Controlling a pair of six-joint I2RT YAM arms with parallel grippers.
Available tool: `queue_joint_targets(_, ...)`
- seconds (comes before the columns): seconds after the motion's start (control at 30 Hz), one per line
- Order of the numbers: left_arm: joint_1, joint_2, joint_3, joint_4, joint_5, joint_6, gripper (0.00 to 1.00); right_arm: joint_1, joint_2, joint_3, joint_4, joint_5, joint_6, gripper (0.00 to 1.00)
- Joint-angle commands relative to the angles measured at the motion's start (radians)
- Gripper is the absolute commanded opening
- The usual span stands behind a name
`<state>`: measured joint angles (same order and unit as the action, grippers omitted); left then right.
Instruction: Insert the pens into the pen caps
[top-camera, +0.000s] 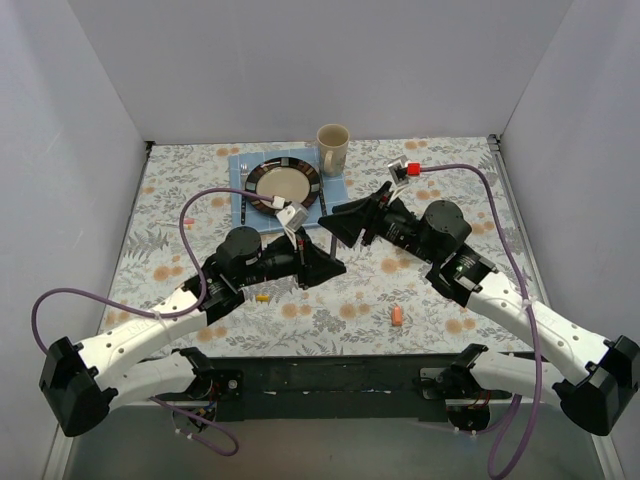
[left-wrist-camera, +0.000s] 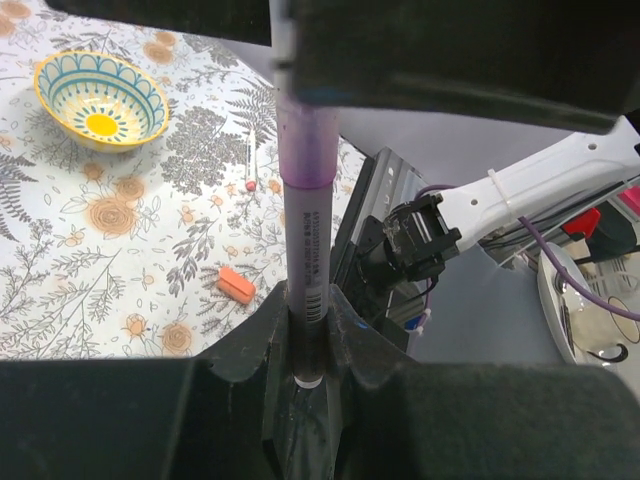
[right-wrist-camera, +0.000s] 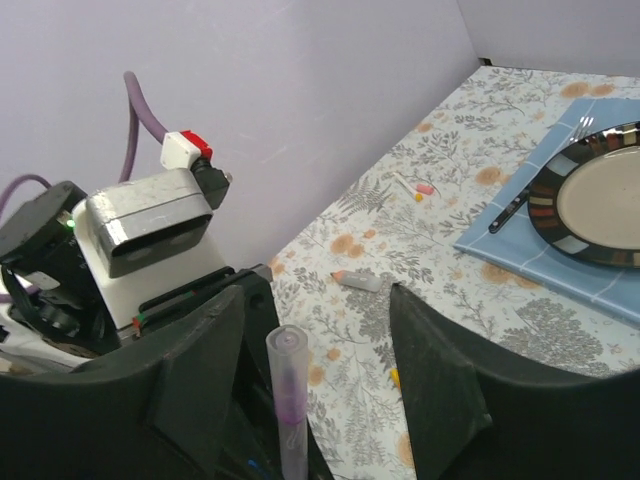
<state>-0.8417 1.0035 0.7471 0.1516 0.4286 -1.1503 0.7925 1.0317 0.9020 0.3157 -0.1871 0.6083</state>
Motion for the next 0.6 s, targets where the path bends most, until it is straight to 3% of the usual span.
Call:
queue_joint_targets(0.0, 0.001, 0.001, 0.008, -0.007, 0.030, 0.018, 0.00, 0.004, 0.011, 0.046, 0.037, -0.034, -0.035, 0.57)
queue_joint_targets(0.13, 0.001, 0.004, 0.008, -0.015, -0.016, 0.026, 0.00, 0.002, 0.019, 0.005, 0.069, -0.067, -0.022, 0.29)
queue_joint_targets(0.17, 0.001, 0.007, 0.014, -0.018, -0.040, 0.021, 0.00, 0.004, 0.018, -0.011, 0.075, -0.095, -0.019, 0.19)
queue_joint_targets(0.2, 0.001, 0.010, 0.021, -0.023, -0.089, 0.017, 0.00, 0.004, 0.018, -0.030, 0.088, -0.113, -0.015, 0.02)
queue_joint_targets(0.4, 0.007, 0.075, 0.116, 0.013, -0.151, 0.012, 0.00, 0.024, 0.011, -0.245, 0.201, -0.169, 0.076, 0.01)
queue_joint_targets(0.57, 0.042, 0.121, 0.150, 0.065, -0.186, 0.009, 0.00, 0.060, 0.007, -0.282, 0.168, -0.124, 0.064, 0.01)
